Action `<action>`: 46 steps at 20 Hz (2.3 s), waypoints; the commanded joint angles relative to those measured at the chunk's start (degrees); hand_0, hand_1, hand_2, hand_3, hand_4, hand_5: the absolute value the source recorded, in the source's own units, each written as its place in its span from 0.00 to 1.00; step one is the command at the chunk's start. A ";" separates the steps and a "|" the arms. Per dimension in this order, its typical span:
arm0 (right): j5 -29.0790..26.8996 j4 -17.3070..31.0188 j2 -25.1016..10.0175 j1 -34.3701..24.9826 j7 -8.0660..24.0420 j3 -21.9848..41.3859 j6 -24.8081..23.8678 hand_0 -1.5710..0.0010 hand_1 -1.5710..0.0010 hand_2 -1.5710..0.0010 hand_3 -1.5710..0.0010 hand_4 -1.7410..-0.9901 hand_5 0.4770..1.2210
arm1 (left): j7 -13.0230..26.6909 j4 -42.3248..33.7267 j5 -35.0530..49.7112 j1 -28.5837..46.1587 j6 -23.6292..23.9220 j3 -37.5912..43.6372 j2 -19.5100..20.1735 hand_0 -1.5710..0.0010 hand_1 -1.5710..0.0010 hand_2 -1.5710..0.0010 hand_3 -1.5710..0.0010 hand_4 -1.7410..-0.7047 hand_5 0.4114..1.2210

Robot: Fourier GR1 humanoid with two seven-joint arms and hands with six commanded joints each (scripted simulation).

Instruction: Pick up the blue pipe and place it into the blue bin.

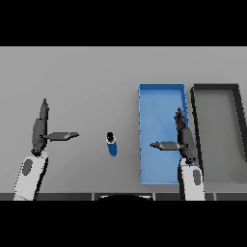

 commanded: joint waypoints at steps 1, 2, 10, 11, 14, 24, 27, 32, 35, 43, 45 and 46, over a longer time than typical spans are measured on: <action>-0.03 -0.17 -0.01 0.26 -0.19 0.03 0.01 1.00 1.00 1.00 1.00 0.69 0.19 | -0.42 -0.23 -0.04 0.24 0.05 -0.03 -0.03 1.00 1.00 1.00 1.00 0.64 0.22; -0.06 -0.44 -0.04 0.67 -0.43 0.11 0.11 1.00 1.00 1.00 1.00 0.69 0.19 | -0.73 -0.59 -0.10 0.62 0.11 -0.12 -0.03 1.00 1.00 1.00 1.00 0.64 0.22; 6.78 -7.42 -5.99 7.52 -5.17 5.46 3.79 1.00 1.00 1.00 1.00 0.69 0.19 | -5.34 -4.45 1.18 3.69 -16.87 -4.37 10.78 1.00 1.00 1.00 1.00 0.64 0.22; 7.77 -8.59 -6.29 8.47 -5.53 6.33 3.96 1.00 1.00 1.00 1.00 0.69 0.19 | -5.63 -4.73 1.43 3.71 -18.17 -4.63 11.46 1.00 1.00 1.00 1.00 0.64 0.22; 9.81 -9.48 -6.61 8.67 -3.56 6.97 3.02 1.00 1.00 1.00 1.00 0.73 0.18 | -5.08 -4.80 1.78 3.63 -19.42 -4.80 12.29 1.00 1.00 1.00 1.00 0.64 0.23; 10.59 -9.69 -6.96 8.47 -3.99 7.41 3.11 1.00 1.00 1.00 1.00 0.71 0.18 | -5.85 -13.14 0.77 7.38 -28.58 -13.84 12.04 1.00 1.00 1.00 1.00 0.56 0.11; 10.72 -10.21 -6.95 8.72 -3.65 7.62 3.22 1.00 1.00 1.00 1.00 0.70 0.19 | -4.68 -13.67 -3.60 6.39 -27.15 -17.63 8.71 1.00 1.00 1.00 1.00 0.55 0.08; 10.28 -10.95 -6.56 9.38 -3.64 7.56 3.09 1.00 1.00 1.00 1.00 0.68 0.19 | -4.20 -10.87 -7.30 4.97 -25.55 -20.58 3.95 1.00 1.00 1.00 1.00 0.53 0.07; 10.51 -11.61 -6.52 10.04 -3.67 7.71 2.99 1.00 1.00 1.00 1.00 0.68 0.19 | -2.19 -6.26 -8.17 2.59 -25.20 -22.08 -0.76 1.00 1.00 1.00 1.00 0.53 0.07; 9.96 -11.55 -7.01 10.39 -3.42 7.03 3.22 1.00 1.00 1.00 1.00 0.72 0.17 | -5.19 2.93 -9.82 -3.64 -26.40 -23.50 -7.72 1.00 1.00 1.00 1.00 0.57 0.08; 9.66 -11.34 -6.69 10.47 -3.44 7.16 3.41 1.00 1.00 1.00 1.00 0.71 0.17 | -5.47 4.92 -9.35 -4.62 -26.53 -23.67 -10.08 1.00 1.00 1.00 1.00 0.53 0.13; 9.32 -11.39 -6.78 9.68 -2.40 6.79 3.34 1.00 1.00 1.00 1.00 0.71 0.17 | -6.39 5.66 -9.03 -5.10 -26.45 -23.34 -10.84 1.00 1.00 1.00 1.00 0.51 0.15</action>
